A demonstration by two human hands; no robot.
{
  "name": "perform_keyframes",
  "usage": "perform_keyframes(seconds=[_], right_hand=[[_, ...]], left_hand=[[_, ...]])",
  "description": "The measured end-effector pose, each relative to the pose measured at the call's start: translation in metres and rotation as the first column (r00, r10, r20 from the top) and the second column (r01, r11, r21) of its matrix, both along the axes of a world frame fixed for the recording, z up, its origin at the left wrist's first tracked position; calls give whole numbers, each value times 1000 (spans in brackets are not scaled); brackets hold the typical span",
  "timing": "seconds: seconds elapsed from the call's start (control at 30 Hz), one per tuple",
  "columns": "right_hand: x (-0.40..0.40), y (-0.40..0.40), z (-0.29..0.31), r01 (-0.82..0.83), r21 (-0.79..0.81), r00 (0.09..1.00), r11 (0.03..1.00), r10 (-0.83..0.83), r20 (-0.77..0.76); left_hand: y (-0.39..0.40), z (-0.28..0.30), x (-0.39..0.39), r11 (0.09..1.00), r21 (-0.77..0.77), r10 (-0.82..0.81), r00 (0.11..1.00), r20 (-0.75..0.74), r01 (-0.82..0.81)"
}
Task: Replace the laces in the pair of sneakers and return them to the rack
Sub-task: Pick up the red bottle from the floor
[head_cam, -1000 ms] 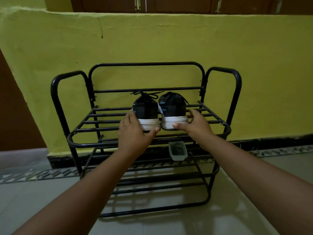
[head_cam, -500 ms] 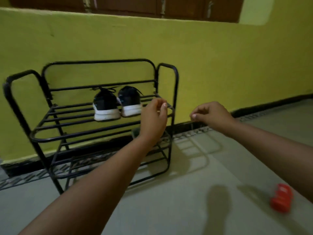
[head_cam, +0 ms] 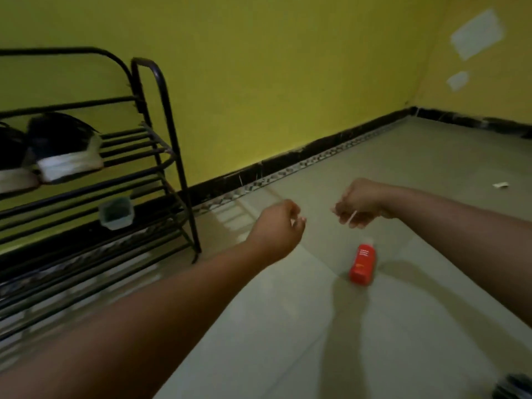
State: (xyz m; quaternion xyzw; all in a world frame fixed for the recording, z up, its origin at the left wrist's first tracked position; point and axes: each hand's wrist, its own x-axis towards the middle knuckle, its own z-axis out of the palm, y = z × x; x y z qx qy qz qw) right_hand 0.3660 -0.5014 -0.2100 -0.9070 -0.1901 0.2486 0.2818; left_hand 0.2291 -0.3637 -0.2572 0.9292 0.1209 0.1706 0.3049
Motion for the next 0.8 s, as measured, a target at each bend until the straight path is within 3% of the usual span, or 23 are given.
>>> perform_keyframes(seconds=[0.13, 0.27, 0.33, 0.4, 0.53, 0.63, 0.8], right_hand=[[62, 4, -59, 126, -171, 989, 977, -137, -56], [100, -10, -134, 270, -283, 963, 920, -249, 107], [105, -24, -164, 293, -317, 956, 902, -270, 116], [113, -34, -190, 320, -332, 943, 888, -331, 25], [124, -40, -230, 484, -255, 834, 837, -529, -154], [139, -36, -256, 549, -247, 786, 799, -594, -172], [149, -29, -282, 546, -263, 787, 795, -595, -165]], left_hand=[[-3, -68, 51, 984, 58, -155, 968, -198, 170], [3, -153, 85, 963, 86, -210, 907, -364, 257], [7, -186, 92, 947, 114, -230, 883, -409, 300], [13, -215, 104, 922, 149, -263, 862, -434, 357], [18, -268, 116, 851, 205, -344, 808, -479, 483], [20, -302, 121, 835, 209, -364, 796, -484, 509], [21, -317, 122, 838, 206, -373, 805, -461, 505]])
